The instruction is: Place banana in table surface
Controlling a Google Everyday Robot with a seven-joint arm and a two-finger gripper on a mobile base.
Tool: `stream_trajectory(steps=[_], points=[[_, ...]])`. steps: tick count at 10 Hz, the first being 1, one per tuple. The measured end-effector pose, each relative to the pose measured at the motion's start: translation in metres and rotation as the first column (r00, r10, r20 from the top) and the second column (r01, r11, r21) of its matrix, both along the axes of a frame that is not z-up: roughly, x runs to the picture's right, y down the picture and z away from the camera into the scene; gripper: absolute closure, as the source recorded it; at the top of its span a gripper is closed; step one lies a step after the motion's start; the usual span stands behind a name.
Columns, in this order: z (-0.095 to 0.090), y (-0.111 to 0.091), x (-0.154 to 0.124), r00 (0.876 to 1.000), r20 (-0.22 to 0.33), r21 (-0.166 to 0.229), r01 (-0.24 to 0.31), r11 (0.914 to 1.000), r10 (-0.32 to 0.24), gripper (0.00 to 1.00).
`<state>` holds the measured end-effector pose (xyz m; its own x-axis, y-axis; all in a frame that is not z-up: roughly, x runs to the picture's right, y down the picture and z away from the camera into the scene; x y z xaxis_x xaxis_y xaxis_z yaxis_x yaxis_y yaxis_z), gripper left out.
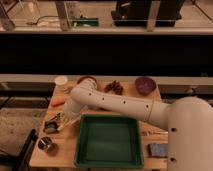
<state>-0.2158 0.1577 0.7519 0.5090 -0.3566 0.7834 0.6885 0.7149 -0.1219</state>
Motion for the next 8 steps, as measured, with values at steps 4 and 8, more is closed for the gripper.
stream_trajectory(steps=[4, 8], points=[[-0.001, 0.001, -0.002, 1.000, 0.000, 0.003, 0.008, 1.0000, -0.008, 0.20], [-0.018, -0.012, 0.001, 1.000, -0.004, 0.042, -0.013, 0.9991, 0.013, 0.20]])
